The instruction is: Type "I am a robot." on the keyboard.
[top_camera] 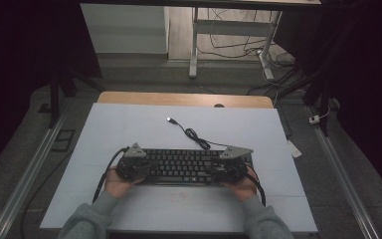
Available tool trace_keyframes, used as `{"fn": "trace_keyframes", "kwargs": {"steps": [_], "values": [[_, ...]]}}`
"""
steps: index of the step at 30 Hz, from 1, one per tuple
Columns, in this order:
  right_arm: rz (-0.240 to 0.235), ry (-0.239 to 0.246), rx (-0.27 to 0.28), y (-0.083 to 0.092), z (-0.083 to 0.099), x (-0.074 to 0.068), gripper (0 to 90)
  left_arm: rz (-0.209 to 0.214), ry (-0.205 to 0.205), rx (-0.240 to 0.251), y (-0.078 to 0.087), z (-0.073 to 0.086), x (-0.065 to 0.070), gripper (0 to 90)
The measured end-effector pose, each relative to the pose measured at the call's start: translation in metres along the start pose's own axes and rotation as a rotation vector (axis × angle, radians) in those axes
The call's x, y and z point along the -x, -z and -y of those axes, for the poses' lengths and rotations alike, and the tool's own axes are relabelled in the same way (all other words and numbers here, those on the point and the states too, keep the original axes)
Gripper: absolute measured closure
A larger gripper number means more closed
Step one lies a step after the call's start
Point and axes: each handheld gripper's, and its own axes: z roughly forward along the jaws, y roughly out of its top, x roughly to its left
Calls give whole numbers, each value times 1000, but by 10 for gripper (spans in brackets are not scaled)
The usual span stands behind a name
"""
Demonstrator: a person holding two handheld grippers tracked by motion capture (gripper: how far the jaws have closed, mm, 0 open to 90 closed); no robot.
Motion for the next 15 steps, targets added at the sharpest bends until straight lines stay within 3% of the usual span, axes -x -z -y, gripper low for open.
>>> {"fn": "trace_keyframes", "kwargs": {"steps": [5, 9, 15], "values": [[-1, 1, -1, 0, 0, 0, 483, -21, 43, 37, 12, 3, -12, 682], [0, -2, 0, 0, 0, 1, 482, -31, 71, 28, 17, 6, -20, 532], [-1, -3, 6, 1, 0, 0, 481, -51, 94, 23, 22, 11, -26, 442]]}}
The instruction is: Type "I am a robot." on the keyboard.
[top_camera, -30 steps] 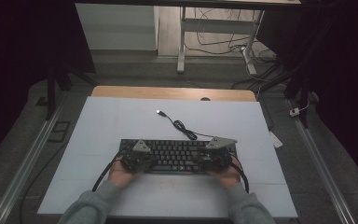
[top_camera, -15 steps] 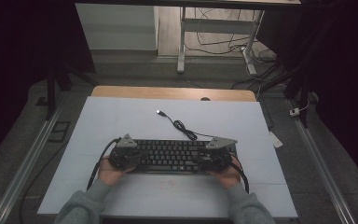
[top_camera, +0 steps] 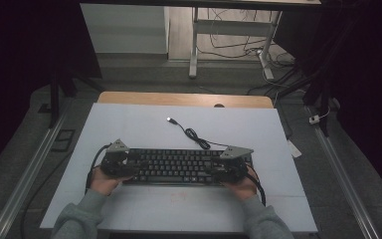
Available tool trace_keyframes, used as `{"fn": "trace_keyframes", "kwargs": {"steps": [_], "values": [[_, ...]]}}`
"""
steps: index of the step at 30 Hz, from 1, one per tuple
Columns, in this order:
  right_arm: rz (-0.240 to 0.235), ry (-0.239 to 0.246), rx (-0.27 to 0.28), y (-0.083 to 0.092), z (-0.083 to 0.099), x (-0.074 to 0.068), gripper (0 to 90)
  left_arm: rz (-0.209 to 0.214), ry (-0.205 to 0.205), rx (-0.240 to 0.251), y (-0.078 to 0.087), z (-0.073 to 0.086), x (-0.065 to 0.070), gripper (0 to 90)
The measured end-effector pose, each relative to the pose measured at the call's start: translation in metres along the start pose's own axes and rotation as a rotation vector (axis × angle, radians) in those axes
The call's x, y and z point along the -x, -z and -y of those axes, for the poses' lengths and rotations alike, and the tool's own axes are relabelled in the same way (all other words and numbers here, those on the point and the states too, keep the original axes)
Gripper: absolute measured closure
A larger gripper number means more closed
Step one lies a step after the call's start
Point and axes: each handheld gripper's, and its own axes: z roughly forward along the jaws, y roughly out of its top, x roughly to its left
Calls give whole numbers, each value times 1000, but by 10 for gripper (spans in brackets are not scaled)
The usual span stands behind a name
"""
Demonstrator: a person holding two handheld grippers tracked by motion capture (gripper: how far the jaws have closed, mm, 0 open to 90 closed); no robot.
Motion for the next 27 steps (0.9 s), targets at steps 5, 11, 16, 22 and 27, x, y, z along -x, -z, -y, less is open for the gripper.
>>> {"fn": "trace_keyframes", "kwargs": {"steps": [5, 11, 16, 22, 27], "values": [[4, 3, 2, 1, 0, 0, 480, -7, 8, -4, 2, 1, -4, 408], [2, -1, 4, 1, 0, 0, 479, -16, 15, -12, 4, 2, -8, 387], [4, 1, 5, 1, -1, -1, 478, -21, 17, -14, 5, 3, -9, 382], [2, -1, 13, 2, -1, 0, 478, -23, 15, -19, 4, 4, -10, 377], [-4, 1, 36, 2, -6, -1, 477, -26, 15, -23, 3, 4, -9, 375]]}}
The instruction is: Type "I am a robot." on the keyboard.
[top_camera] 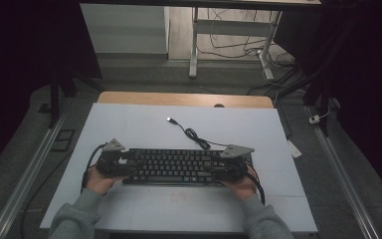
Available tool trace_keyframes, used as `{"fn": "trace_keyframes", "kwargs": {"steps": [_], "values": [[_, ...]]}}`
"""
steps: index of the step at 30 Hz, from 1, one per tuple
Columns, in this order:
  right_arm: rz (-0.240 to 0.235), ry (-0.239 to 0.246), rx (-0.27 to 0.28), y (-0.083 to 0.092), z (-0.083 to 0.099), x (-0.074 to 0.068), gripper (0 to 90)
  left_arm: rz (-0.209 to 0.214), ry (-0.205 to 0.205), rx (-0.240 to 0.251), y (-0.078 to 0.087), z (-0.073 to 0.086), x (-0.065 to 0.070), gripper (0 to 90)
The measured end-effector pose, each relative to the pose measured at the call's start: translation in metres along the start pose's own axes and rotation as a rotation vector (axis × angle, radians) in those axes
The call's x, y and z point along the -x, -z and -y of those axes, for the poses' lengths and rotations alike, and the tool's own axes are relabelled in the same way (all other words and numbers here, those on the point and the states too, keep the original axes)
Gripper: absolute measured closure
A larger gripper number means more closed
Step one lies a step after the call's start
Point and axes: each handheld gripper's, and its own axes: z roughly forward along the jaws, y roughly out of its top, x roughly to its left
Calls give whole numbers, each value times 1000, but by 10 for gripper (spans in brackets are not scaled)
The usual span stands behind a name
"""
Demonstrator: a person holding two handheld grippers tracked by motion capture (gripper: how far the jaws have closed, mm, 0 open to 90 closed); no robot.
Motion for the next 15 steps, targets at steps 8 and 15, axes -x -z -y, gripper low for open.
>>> {"fn": "trace_keyframes", "kwargs": {"steps": [8, 15], "values": [[-28, -8, 22, -9, -17, -4, 478, 2, -20, -25, -5, 0, 5, 362], [-52, 2, -18, -27, -22, -9, 477, -2, -6, -26, -6, 0, 3, 343]]}}
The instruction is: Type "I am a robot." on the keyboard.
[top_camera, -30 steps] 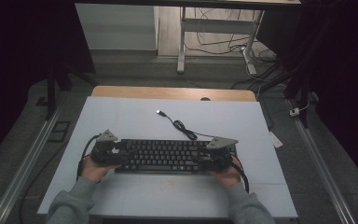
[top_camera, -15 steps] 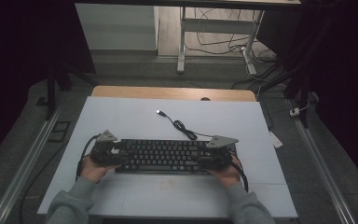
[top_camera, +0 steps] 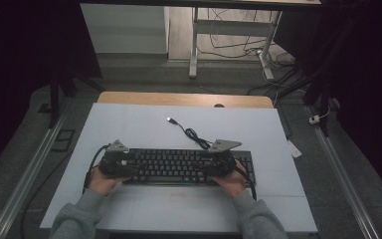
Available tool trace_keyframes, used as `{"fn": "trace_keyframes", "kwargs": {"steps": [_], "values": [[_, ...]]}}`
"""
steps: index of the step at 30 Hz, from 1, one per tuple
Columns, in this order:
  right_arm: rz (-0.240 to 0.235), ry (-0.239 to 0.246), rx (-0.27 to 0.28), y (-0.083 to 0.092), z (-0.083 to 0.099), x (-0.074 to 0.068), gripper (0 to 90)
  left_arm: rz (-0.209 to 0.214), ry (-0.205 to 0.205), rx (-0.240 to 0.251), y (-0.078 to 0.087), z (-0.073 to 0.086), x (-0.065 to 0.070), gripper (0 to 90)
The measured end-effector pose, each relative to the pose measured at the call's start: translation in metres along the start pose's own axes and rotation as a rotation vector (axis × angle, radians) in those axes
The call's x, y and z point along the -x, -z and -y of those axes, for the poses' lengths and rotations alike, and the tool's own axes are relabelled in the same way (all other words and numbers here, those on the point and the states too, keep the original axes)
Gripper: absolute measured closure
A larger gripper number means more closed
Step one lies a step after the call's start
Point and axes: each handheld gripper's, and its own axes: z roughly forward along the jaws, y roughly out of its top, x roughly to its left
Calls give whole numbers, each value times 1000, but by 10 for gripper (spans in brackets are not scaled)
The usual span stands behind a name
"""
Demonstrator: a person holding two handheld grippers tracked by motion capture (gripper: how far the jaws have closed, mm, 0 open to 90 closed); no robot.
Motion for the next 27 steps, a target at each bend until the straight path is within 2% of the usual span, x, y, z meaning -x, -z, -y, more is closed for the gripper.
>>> {"fn": "trace_keyframes", "kwargs": {"steps": [5, 12, 16, 23, 25, 27], "values": [[-11, -4, -17, -11, -4, -3, 487, 3, 1, -2, 0, 0, 1, 342], [-14, -8, -21, -19, -8, -3, 554, 8, -2, -10, -3, 0, 2, 342], [-25, -32, -17, -25, -10, -1, 642, 8, -3, -13, -3, 0, 1, 342], [-56, -43, -56, -33, -11, 1, 855, 9, -4, -17, -4, 0, 2, 342], [-59, -42, -65, -36, -11, 0, 895, 9, -6, -18, -4, 0, 2, 342], [-57, -37, -73, -39, -11, 0, 899, 9, -8, -20, -5, 0, 3, 342]]}}
